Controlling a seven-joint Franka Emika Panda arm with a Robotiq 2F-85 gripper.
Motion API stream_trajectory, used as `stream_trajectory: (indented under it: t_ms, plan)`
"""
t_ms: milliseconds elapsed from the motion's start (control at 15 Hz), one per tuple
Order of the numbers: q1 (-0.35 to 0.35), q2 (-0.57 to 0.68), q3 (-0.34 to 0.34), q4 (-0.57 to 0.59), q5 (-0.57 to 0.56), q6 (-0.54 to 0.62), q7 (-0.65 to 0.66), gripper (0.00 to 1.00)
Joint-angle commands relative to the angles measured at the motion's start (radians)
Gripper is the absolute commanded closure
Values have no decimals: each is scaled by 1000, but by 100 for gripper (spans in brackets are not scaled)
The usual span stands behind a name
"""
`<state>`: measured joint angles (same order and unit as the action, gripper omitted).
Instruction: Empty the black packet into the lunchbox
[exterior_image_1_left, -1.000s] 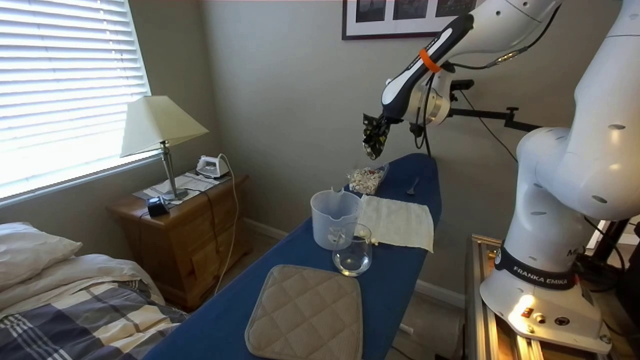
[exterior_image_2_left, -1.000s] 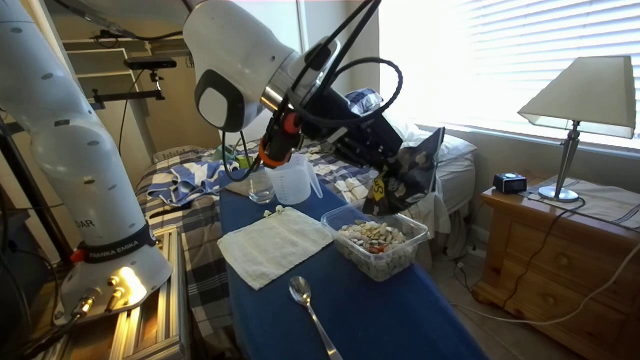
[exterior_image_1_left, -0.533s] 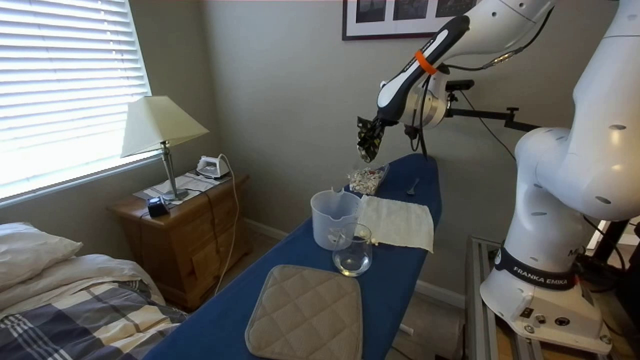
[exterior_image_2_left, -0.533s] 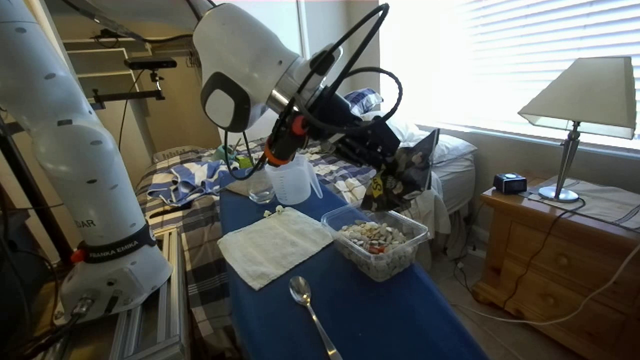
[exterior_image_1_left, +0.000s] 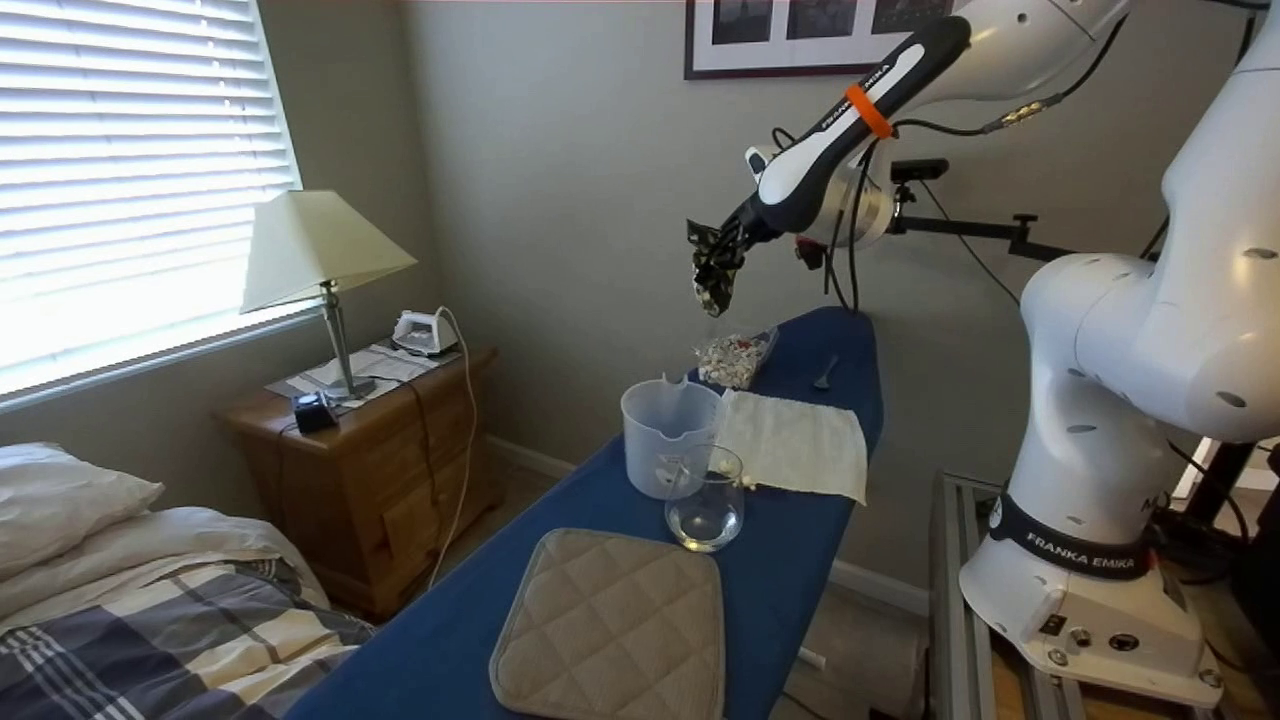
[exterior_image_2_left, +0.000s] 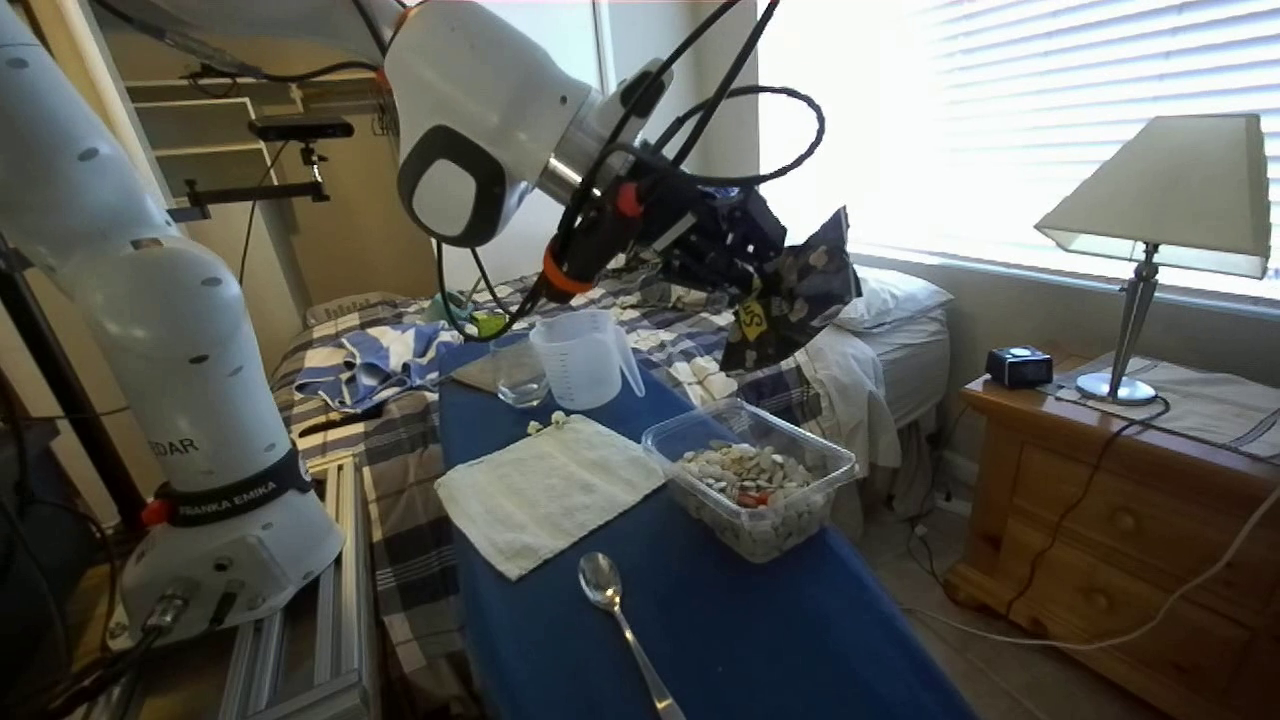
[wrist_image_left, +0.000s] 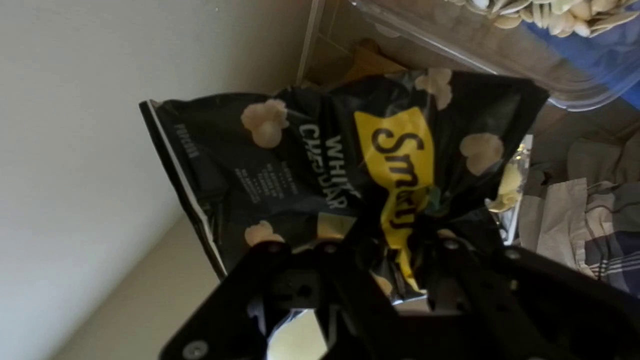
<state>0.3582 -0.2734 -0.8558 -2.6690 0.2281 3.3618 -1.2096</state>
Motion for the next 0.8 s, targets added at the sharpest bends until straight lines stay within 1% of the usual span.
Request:
stream_trajectory:
  t_ms: [0, 67, 200, 333, 400, 467, 533, 600, 667, 733]
  plan:
    - [34, -68, -58, -5, -74, -19, -67, 95]
    - [36, -70, -67, -2, -87, -18, -77, 95]
    - [-21, -20, -37, 5, -64, -14, -64, 95]
    - [-10, -32, -59, 5, -75, 14, -75, 95]
    - [-90, 46, 2, 14, -21, 12, -43, 95]
    - [-9, -39, -77, 8, -90, 24, -98, 95]
    - [-103, 53, -5, 20, -29, 14, -56, 95]
    - [-16, -44, -83, 10, -103, 24, -110, 95]
    - [-125, 52, 6, 15, -38, 9, -69, 95]
    - [-62, -25, -49, 4, -102, 20, -117, 95]
